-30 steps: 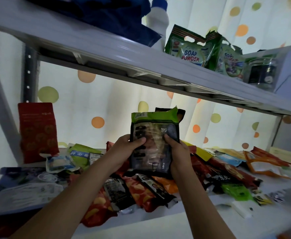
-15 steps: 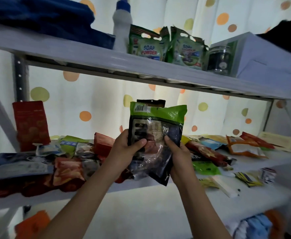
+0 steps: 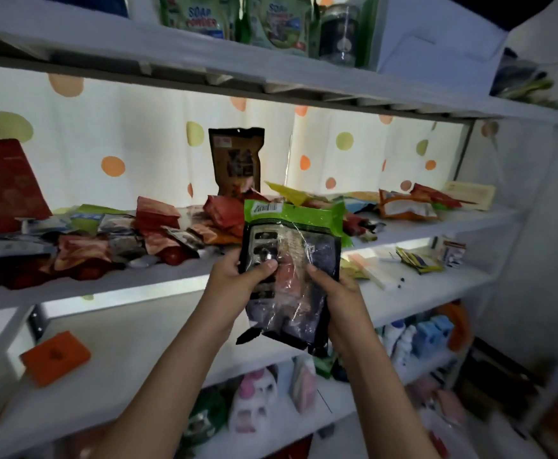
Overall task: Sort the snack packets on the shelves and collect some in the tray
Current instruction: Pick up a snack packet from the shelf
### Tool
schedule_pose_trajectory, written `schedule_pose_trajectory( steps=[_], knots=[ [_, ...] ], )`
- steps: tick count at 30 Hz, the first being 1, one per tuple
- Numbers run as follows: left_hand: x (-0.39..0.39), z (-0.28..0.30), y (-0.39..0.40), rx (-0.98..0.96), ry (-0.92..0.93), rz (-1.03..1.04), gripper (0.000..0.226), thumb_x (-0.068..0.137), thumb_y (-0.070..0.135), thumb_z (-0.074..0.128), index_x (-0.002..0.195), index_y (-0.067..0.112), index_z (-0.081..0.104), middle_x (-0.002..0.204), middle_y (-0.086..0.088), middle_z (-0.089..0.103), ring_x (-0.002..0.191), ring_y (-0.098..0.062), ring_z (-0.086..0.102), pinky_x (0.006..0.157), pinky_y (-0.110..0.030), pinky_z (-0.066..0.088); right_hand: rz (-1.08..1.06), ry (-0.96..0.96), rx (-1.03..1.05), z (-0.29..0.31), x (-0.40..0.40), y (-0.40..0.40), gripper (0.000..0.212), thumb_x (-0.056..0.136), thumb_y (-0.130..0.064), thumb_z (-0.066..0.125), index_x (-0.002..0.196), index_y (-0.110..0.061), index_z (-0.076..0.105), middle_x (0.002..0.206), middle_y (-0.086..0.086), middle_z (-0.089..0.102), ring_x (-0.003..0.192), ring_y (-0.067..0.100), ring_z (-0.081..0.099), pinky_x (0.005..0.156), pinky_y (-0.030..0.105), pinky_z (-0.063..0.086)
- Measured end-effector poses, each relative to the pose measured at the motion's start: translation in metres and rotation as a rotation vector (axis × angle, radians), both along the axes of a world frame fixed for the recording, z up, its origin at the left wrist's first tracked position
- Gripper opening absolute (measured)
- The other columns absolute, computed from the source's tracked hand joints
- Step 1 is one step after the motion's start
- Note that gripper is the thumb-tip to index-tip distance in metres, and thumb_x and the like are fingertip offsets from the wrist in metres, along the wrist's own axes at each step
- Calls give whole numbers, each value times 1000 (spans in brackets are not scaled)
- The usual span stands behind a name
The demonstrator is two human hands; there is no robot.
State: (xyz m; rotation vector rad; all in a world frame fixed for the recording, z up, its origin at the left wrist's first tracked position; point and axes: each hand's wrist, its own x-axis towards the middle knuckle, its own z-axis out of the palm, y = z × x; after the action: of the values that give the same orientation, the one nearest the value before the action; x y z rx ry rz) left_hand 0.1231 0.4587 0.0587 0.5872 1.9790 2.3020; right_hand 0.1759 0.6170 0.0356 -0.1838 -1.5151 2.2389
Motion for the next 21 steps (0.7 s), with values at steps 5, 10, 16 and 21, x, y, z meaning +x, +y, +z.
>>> schedule_pose_trajectory(
  steps=[5,10,16,21],
  knots=[
    [33,-39,19,-28,-301,16,18,83,15,74,98,5,70,90,-16,75,79,-30,73,64,-33,59,33,-160,41,-42,41,11,21,82,-12,76,102,-4,73,97,18,75,89,35,73,81,47,59],
    [57,-107,26,-109,-655,-68,37,79,28,78,97,-4,73,87,-23,73,76,-35,71,74,-41,57,115,-410,127,-98,77,23,40,76,-26,83,111,-9,72,102,10,76,93,28,73,87,42,57],
    [85,-174,23,-266,-744,-95,43,99,40,50,103,0,66,86,-22,71,83,-35,68,73,-43,60,216,-686,-42,-159,121,34,26,80,-26,76,99,-9,71,103,10,74,92,25,69,74,33,58],
    [98,-200,15,-679,-496,-254,24,88,6,61,111,2,59,91,-20,64,81,-25,60,70,-33,52,172,-695,-278,-199,149,38,16,82,-12,68,95,-3,71,91,14,70,86,23,61,55,20,49]
  ],
)
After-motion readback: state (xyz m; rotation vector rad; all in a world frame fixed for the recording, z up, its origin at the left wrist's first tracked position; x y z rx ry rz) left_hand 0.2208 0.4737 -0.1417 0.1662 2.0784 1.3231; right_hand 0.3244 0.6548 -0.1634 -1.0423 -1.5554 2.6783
